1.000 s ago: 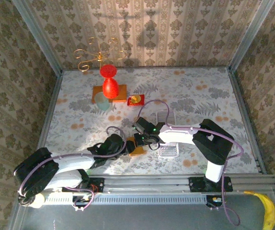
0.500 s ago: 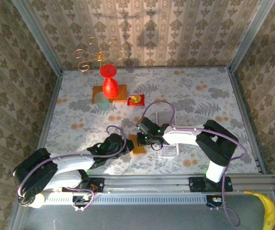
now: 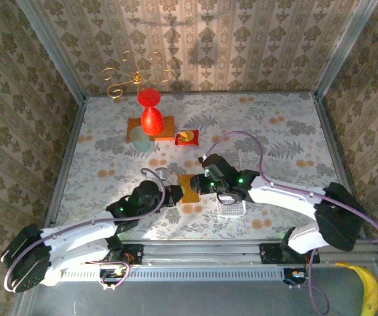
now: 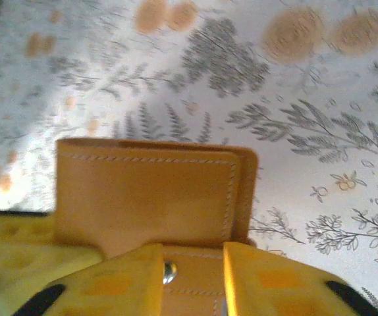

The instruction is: Put the credit cards into the card holder

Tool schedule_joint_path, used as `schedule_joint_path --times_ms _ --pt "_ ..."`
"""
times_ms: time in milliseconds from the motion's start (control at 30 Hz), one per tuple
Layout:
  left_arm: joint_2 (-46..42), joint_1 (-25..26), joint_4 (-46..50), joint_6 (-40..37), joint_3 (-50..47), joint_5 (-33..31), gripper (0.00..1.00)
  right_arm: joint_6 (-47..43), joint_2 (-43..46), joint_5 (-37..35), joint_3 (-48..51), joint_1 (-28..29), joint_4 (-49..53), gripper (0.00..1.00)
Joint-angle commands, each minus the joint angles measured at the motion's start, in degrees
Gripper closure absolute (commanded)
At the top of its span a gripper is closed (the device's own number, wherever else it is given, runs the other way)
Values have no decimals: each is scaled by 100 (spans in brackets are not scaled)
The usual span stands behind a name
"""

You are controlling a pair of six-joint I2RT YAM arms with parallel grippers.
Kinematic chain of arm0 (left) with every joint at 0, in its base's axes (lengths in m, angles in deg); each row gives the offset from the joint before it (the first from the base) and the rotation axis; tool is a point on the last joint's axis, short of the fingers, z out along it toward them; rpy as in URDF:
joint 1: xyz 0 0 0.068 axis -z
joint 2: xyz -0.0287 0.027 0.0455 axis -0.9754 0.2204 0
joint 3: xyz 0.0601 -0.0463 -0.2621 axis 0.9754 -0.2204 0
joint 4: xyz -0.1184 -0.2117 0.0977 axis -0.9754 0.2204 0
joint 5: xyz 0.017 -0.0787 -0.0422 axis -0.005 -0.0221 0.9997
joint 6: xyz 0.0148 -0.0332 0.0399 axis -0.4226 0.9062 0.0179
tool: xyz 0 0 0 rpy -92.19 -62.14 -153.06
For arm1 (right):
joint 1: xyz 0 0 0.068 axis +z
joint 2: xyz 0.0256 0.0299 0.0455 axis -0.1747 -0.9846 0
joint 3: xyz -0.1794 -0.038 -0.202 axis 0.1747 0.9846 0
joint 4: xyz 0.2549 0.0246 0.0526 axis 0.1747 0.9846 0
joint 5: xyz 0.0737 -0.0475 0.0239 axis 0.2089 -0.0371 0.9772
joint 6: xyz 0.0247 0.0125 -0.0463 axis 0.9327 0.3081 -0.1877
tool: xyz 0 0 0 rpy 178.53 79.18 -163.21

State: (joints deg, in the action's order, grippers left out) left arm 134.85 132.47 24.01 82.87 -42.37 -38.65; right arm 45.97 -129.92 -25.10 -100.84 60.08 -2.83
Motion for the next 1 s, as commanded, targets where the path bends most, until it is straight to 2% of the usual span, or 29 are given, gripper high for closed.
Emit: schedule_joint_path --times_ms 0,300,567,700,767,967 --pt "-364 -4 200 -668 252 -130 100 -5 404 323 -42 -1 197 63" --pt "-653 -5 -100 -743 290 17 100 23 460 504 -275 80 288 54" --pt "-688 -3 -385 -699 246 163 100 50 117 591 -488 129 231 50" --pt "-718 -7 -486 -678 238 199 100 23 -185 348 -684 152 565 50" --pt "-744 -1 -535 -655 196 166 100 14 -264 214 -704 148 674 52" --pt "-884 -13 -446 -593 62 -8 100 18 -465 -435 -651 146 1113 76"
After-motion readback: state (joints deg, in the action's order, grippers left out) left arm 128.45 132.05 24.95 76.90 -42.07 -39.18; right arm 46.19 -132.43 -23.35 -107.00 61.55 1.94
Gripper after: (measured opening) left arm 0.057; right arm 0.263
